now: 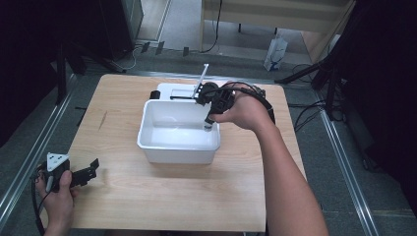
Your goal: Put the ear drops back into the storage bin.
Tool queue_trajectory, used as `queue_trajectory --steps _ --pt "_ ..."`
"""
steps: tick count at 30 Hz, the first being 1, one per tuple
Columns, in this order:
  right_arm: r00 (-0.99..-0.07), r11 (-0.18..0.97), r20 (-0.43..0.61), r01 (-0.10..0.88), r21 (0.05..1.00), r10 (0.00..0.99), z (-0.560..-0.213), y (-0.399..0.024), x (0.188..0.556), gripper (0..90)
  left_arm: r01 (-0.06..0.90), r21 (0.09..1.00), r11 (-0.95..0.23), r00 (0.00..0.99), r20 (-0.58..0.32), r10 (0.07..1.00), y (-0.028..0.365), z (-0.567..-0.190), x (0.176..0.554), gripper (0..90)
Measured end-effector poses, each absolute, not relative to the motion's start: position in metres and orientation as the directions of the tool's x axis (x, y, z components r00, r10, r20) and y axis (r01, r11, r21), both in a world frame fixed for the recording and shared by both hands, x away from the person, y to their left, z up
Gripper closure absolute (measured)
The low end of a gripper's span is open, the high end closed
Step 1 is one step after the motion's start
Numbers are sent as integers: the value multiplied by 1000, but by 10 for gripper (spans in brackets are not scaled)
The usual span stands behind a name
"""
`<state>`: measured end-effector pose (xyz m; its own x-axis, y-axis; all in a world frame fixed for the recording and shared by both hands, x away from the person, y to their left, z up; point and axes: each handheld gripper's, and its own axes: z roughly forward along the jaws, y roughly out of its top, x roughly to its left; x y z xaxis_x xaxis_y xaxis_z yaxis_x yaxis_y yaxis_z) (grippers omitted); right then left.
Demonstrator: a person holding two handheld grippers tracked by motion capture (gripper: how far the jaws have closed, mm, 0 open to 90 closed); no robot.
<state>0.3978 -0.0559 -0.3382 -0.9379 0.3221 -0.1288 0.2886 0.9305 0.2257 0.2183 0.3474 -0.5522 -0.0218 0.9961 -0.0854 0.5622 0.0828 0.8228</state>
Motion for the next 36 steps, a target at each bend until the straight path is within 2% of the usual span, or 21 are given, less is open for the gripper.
queue_trajectory --steps 11,19,27,31,36 --pt "-939 939 -141 285 193 314 -361 -60 400 721 560 824 83 -23 -85 996 347 -552 218 4" --pt "-946 961 -184 248 127 268 -380 -55 401 721 559 825 83 -22 -85 996 347 -552 218 4" --pt "-951 970 -200 221 102 237 -397 -49 402 721 561 824 84 -21 -87 996 347 -552 218 4" --pt "-958 983 -222 180 36 184 -415 -42 400 720 561 823 85 -21 -88 996 348 -552 218 4" --pt "-963 990 -234 141 -2 137 -429 -38 397 720 561 823 86 -21 -90 996 348 -553 219 4"
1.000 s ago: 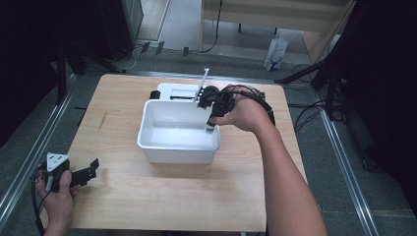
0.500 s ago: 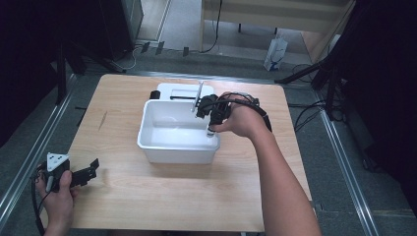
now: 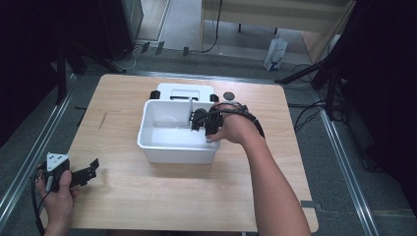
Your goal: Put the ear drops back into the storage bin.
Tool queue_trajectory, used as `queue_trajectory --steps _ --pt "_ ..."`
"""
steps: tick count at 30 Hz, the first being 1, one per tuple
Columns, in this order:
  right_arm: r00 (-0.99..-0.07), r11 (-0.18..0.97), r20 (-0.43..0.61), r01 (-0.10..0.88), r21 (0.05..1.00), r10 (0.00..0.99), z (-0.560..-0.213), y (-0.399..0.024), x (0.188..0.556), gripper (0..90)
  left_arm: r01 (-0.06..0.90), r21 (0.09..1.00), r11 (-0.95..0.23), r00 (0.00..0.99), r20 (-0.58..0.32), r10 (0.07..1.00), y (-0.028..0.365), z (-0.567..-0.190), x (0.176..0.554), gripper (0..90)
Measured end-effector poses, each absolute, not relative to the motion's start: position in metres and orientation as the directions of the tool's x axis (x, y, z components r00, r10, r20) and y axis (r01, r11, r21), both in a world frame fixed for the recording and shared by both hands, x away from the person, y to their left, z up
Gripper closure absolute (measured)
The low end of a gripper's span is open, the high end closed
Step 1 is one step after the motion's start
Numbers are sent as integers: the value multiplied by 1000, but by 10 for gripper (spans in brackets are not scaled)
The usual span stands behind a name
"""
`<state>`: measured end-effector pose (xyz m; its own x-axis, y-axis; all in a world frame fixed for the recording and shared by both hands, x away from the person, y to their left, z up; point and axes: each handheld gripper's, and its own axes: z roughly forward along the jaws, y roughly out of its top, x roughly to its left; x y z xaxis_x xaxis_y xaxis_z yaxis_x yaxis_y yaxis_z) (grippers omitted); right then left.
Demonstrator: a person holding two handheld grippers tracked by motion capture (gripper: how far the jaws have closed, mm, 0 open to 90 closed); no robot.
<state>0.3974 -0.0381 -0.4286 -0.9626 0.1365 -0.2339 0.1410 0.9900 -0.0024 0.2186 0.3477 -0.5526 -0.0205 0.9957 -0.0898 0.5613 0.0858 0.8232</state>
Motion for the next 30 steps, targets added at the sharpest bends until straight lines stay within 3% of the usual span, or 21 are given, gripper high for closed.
queue_trajectory --steps 10,26,30 --pt "-962 991 -259 113 -68 91 -437 -30 396 719 563 822 87 -22 -90 996 348 -553 219 4" --pt "-960 990 -260 121 -68 100 -438 -30 396 720 563 821 91 -23 -94 995 348 -553 219 4" --pt "-959 990 -263 128 -61 108 -437 -30 397 686 564 821 90 -23 -94 995 348 -553 219 4"
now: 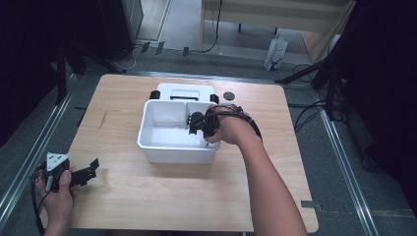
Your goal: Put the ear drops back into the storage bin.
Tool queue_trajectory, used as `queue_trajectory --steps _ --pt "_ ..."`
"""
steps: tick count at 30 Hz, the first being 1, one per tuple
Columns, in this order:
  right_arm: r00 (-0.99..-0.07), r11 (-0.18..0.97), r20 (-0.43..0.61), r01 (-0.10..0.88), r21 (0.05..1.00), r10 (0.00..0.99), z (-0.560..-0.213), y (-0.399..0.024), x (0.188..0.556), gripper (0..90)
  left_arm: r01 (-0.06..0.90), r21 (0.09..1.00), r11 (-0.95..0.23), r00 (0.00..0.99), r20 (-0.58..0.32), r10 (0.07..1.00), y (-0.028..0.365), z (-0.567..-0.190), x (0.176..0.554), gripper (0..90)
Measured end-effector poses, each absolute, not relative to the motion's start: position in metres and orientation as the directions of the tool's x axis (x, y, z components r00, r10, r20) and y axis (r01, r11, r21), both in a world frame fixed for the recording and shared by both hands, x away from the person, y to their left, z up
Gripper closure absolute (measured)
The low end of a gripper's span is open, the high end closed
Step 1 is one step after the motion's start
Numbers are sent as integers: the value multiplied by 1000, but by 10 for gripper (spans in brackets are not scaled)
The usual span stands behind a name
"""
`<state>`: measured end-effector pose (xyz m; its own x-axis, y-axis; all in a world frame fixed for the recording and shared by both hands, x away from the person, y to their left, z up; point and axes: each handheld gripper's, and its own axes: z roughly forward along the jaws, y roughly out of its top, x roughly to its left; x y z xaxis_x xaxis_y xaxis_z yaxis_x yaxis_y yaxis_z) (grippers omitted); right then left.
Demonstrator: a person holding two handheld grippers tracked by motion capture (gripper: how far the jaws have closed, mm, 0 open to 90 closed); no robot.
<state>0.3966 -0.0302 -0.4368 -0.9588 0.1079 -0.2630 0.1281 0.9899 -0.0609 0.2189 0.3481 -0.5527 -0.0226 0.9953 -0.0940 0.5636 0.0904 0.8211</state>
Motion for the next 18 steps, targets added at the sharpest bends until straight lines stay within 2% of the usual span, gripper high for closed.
queue_trajectory --steps 2,5,6,7,8,9,13,16,17,18 --pt "-958 990 -264 127 -57 108 -435 -30 397 659 564 820 91 -22 -95 995 348 -553 219 4" --pt "-954 989 -269 144 -22 133 -429 -31 397 566 565 820 90 -22 -95 995 348 -553 219 4" --pt "-954 989 -269 144 -22 133 -429 -31 397 566 565 820 89 -21 -94 995 348 -553 219 4" --pt "-950 988 -273 154 8 150 -423 -32 397 477 566 819 90 -23 -94 995 348 -553 219 4" --pt "-950 988 -273 154 8 150 -423 -32 397 477 566 819 90 -23 -94 995 348 -553 219 4" --pt "-948 986 -273 164 32 166 -417 -32 397 408 565 820 91 -23 -94 995 348 -553 219 4" --pt "-940 979 -275 189 74 202 -403 -32 394 328 564 821 92 -24 -95 995 348 -553 219 4" --pt "-919 968 -308 219 122 246 -390 -33 391 214 565 821 87 -21 -91 996 348 -553 219 4" --pt "-919 968 -308 219 122 246 -390 -33 391 214 565 821 87 -21 -91 996 348 -553 219 4" --pt "-906 958 -319 235 165 278 -381 -35 389 136 565 820 87 -21 -91 996 348 -553 219 4"
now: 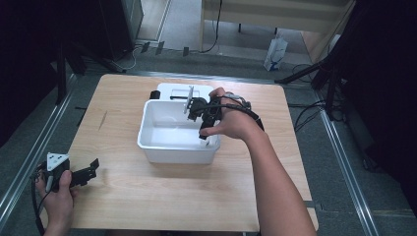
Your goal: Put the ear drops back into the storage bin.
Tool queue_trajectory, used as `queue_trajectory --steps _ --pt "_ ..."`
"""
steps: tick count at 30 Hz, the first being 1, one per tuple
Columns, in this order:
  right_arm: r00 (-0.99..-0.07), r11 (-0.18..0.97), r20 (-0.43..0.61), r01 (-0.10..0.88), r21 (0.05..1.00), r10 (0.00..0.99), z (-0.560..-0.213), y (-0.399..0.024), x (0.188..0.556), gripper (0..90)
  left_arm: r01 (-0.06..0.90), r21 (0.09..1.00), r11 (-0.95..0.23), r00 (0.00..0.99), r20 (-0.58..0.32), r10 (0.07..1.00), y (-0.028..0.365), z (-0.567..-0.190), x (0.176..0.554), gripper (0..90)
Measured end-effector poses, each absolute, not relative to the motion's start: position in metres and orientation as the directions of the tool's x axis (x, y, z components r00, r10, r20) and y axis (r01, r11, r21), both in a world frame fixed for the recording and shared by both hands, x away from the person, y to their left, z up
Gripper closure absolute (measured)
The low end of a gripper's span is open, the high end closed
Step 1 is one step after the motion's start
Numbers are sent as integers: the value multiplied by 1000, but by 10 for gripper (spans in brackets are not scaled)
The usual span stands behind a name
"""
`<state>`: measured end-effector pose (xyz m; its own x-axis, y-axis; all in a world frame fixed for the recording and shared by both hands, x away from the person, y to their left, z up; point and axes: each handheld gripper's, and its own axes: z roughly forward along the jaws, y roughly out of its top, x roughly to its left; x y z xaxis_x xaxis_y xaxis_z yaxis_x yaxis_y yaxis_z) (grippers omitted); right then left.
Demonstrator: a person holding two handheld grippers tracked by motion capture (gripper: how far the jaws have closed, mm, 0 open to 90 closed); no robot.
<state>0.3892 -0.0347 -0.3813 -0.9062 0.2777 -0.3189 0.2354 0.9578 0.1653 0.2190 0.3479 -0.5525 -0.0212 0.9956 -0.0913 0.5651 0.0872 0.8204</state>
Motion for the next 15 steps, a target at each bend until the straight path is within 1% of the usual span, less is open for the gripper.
queue_trajectory --steps 2,3,5,9,15 --pt "-894 946 -328 248 208 306 -372 -37 387 121 566 820 87 -21 -91 996 348 -552 219 4" --pt "-886 940 -333 256 227 322 -368 -38 386 92 566 820 87 -21 -91 996 348 -552 219 4" --pt "-883 929 -320 272 250 344 -362 -41 385 0 567 819 87 -21 -91 996 348 -552 219 4" --pt "-869 914 -316 303 270 382 -355 -50 383 0 566 820 87 -20 -91 996 348 -552 219 4" --pt "-860 911 -325 316 266 394 -353 -69 377 0 568 819 85 -19 -89 996 348 -552 219 4"
